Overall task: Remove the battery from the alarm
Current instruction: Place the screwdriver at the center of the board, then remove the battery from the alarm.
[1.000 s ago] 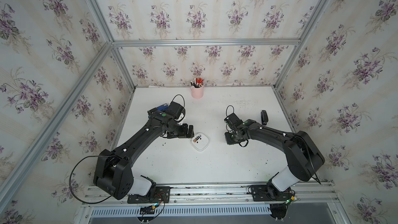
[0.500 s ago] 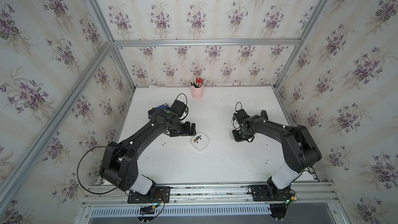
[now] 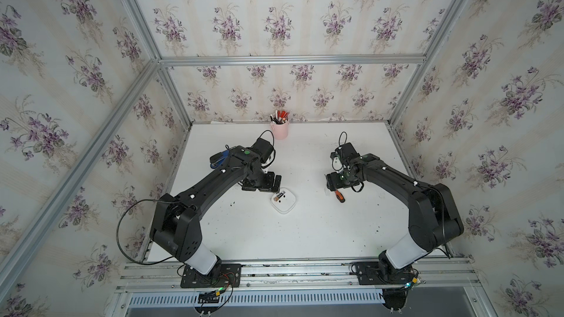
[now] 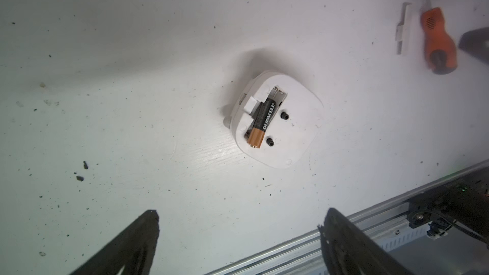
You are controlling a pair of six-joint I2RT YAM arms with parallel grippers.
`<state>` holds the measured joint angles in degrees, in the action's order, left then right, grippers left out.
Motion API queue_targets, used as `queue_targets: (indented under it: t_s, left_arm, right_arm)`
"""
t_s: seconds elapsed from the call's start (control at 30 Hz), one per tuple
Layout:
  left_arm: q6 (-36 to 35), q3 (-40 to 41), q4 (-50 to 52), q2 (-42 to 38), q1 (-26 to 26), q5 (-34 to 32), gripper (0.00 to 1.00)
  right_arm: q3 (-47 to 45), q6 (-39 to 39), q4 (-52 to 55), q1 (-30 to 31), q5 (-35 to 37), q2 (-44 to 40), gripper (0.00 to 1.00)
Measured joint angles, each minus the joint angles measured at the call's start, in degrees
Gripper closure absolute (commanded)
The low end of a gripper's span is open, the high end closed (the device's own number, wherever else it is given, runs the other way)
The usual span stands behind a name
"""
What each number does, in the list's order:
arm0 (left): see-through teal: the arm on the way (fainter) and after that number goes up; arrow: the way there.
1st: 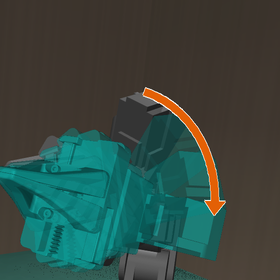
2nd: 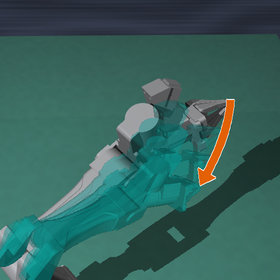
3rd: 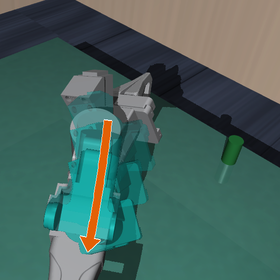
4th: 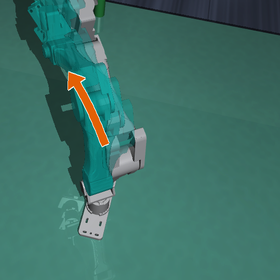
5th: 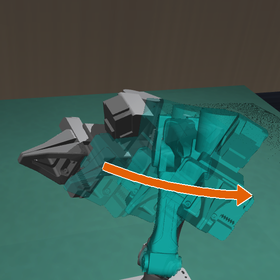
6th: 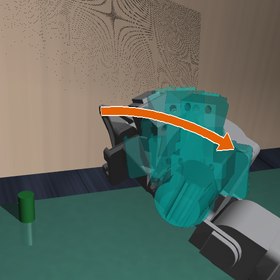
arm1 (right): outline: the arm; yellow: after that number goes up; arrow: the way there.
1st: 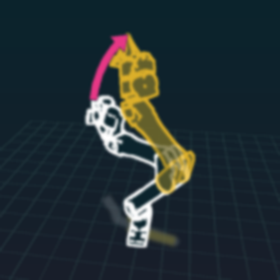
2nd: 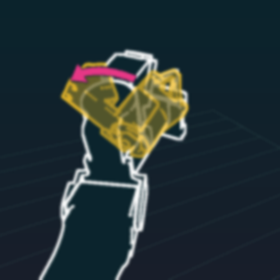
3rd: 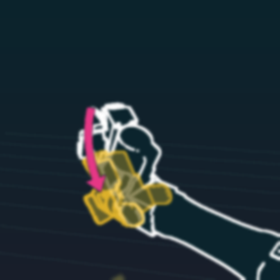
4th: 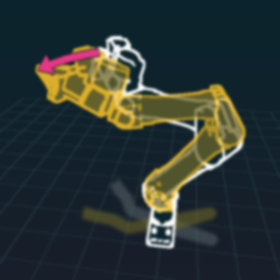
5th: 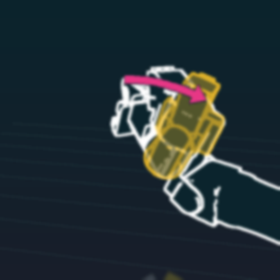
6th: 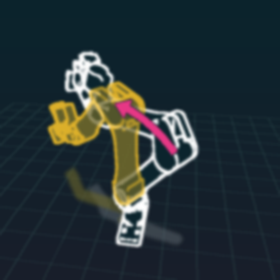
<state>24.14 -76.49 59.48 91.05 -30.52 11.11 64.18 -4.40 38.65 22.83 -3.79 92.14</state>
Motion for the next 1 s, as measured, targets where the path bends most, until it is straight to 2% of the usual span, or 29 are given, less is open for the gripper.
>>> queue_targets:
  t_s: [0.13, 0.2, 0.3, 0.53, 0.73, 0.87, 1.0]
  left_arm:
    - [0.74, -0.46, 2.36, 0.28, -3.58, -3.08, 0.12]
    - [0.96, -0.66, 2.62, 1.68, -4.15, -4.68, 0.2]
    - [1.14, -1.14, 2.8, 3.17, -5.4, -6.47, 0.25]
    - [-1.81, -3.78, 1.07, 7.87, -6.51, -8.9, 0.29]
    - [-5.27, -5.07, -1.33, 12.33, -6.78, -9.09, 0.3]
    - [-6.6, -5.2, -3.02, 14.1, -6.67, -8.48, 0.29]
    - [-7.37, -4.57, -4.11, 14.27, -6.64, -7.98, 0.3]
  right_arm:
    - [2.47, -1.16, 0.35, 0.0, -2.34, -1.55, 0.22]
    - [2.78, -1.68, 0.02, 0.0, -3.54, -1.95, 0.24]
    - [2.75, -2.08, -0.09, 0.04, -5.25, -1.38, 0.3]
    - [1.07, -4.52, -2.16, 1.16, -10.38, 0.07, 0.39]
    - [-4.31, -13.99, -11.34, 6.05, -18.4, -0.42, 0.38]
    - [-8.48, -20.79, -19.39, 10.88, -23.93, 1.73, 0.28]
    - [-9.86, -22.75, -24.37, 13.0, -26.82, 3.93, 0.25]
